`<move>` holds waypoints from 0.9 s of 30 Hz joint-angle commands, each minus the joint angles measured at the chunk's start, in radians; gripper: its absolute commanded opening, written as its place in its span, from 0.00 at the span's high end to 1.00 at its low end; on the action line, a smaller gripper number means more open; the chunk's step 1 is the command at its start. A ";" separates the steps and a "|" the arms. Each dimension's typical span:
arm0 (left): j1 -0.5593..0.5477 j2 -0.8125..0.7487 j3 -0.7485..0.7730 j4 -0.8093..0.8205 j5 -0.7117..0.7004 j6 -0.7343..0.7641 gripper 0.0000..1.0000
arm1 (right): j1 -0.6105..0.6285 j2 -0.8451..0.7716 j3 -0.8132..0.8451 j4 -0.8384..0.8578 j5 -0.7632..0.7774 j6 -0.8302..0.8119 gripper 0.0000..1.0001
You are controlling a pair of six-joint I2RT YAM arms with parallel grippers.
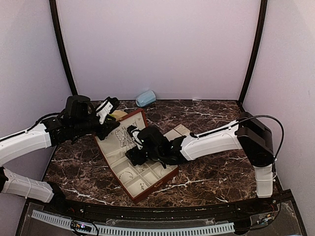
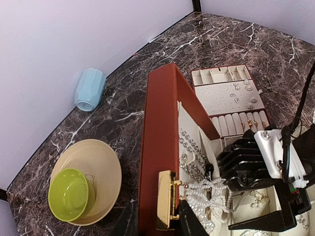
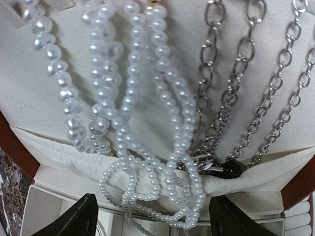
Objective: Organize the mixed jewelry
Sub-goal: Pick up the necklace from the necklace hanger.
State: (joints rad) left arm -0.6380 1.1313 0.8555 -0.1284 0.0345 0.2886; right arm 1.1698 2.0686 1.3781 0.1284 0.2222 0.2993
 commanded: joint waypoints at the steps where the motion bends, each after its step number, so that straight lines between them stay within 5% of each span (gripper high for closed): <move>1: -0.007 0.019 -0.034 -0.033 0.068 -0.042 0.84 | 0.024 0.038 0.049 0.012 0.036 -0.027 0.23; 9: -0.007 0.015 -0.036 -0.034 0.066 -0.040 0.84 | 0.036 0.090 0.113 -0.038 0.114 -0.032 0.41; 22: -0.007 0.009 -0.039 -0.036 0.069 -0.030 0.84 | 0.038 0.041 0.114 -0.059 0.146 -0.005 0.96; 27: -0.007 0.007 -0.040 -0.037 0.073 -0.029 0.84 | 0.028 -0.017 0.119 -0.052 0.113 0.025 1.00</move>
State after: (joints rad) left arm -0.6350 1.1328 0.8543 -0.1272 0.0280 0.2962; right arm 1.1976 2.1323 1.4677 0.0467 0.3668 0.2955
